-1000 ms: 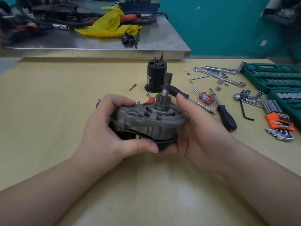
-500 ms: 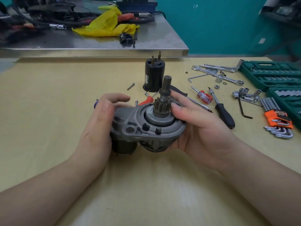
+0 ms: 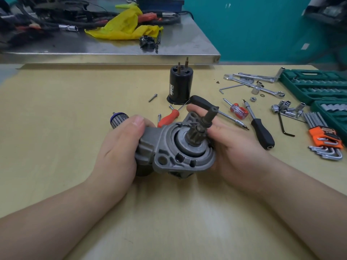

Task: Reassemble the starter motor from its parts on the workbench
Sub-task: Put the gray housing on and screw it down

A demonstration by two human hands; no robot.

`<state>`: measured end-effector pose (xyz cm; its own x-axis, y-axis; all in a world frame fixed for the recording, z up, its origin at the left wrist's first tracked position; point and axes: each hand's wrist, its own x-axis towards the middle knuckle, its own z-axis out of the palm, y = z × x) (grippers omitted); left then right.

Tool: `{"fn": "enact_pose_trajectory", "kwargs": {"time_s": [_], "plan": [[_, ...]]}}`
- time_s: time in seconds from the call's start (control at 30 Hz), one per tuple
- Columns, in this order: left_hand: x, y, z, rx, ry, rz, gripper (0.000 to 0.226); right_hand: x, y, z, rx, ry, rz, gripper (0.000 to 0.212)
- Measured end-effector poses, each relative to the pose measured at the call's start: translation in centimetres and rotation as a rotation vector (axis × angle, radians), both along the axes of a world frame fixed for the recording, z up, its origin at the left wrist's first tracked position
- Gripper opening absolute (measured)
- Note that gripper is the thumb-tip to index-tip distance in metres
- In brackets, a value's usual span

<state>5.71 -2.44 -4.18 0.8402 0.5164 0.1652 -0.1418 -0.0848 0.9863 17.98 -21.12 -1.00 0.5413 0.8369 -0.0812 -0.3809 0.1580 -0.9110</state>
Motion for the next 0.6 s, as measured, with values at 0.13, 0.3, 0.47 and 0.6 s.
{"fn": "enact_pose_trajectory", "kwargs": {"time_s": [0.13,0.3,0.47,0.6], "plan": [[-0.2,0.0,0.7,0.093,-0.024,-0.002,0.057,0.9,-0.3,-0.3,-0.196,-0.307,-0.132,0.032],[-0.4,-0.6,1.3,0.167,-0.009,-0.048,0.045,2.0,-0.3,-0.7,-0.402,-0.563,-0.129,0.032],[0.4,-0.3,1.9,0.154,0.099,-0.037,0.06,3.7,-0.2,-1.1,-0.559,-0.785,-0.097,0.024],[-0.3,-0.3,1.7,0.24,0.096,-0.057,0.047,4.7,0.0,-0.6,-0.618,-0.794,-0.015,0.019]]}}
